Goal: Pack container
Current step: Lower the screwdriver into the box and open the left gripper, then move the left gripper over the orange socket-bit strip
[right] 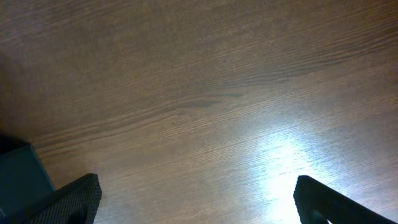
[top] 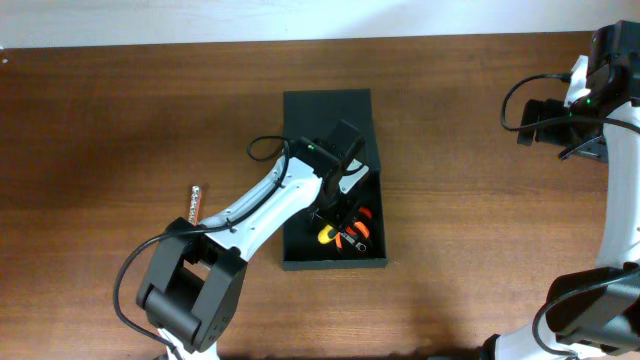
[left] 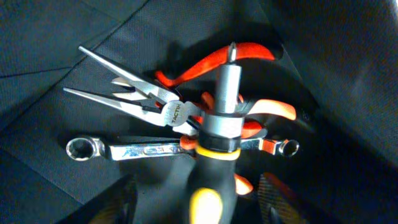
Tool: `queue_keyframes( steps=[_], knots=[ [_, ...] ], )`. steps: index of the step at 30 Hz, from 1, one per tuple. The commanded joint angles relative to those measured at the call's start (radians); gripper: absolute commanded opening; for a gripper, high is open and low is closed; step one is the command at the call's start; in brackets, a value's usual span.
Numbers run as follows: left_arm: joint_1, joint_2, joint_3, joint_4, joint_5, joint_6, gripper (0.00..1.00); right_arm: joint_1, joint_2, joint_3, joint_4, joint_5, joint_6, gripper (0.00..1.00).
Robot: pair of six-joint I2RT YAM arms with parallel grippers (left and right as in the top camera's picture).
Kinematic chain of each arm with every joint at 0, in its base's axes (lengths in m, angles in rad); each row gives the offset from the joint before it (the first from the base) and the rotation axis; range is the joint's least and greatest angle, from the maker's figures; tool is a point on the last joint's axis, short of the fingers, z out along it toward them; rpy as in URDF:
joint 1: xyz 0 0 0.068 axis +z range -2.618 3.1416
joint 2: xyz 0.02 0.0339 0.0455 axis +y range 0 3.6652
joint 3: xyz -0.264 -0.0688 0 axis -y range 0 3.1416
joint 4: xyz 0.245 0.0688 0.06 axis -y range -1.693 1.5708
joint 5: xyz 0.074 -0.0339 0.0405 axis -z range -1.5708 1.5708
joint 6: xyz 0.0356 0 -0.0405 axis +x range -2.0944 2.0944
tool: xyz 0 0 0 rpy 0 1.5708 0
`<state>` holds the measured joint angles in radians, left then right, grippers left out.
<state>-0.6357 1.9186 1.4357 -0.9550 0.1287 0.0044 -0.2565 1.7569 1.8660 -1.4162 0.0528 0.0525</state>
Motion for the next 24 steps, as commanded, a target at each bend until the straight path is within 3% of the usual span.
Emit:
queue_keyframes(
  steps=[1, 5, 8, 9, 10, 11, 19, 24],
  knots=[
    [0.004, 0.000, 0.001, 0.004, 0.018, 0.006, 0.66, -0.006, -0.008, 0.002, 0.000, 0.008, 0.008, 0.99],
    [0.012, -0.002, 0.074, -0.026, 0.032, -0.034, 0.69, -0.006, -0.008, 0.002, 0.000, 0.008, 0.008, 0.99],
    [0.031, -0.008, 0.238, -0.097, 0.036, -0.034, 0.76, -0.006, -0.008, 0.002, 0.000, 0.008, 0.008, 0.99],
    [0.037, -0.008, 0.285, -0.113, 0.032, -0.034, 0.80, -0.006, -0.008, 0.002, 0.000, 0.008, 0.008, 0.99],
    [0.044, -0.009, 0.337, -0.133, 0.022, -0.034, 0.98, -0.006, -0.008, 0.002, 0.000, 0.008, 0.008, 0.99],
    [0.051, -0.009, 0.378, -0.147, 0.005, -0.034, 0.99, -0.006, -0.008, 0.002, 0.000, 0.008, 0.008, 0.99],
    [0.183, -0.019, 0.647, -0.401, -0.254, -0.143, 0.99, -0.006, -0.008, 0.002, 0.000, 0.009, 0.008, 0.99],
    [0.298, -0.056, 0.659, -0.560, -0.401, -0.251, 0.99, -0.006, -0.008, 0.002, 0.000, 0.008, 0.008, 0.99]
  ],
)
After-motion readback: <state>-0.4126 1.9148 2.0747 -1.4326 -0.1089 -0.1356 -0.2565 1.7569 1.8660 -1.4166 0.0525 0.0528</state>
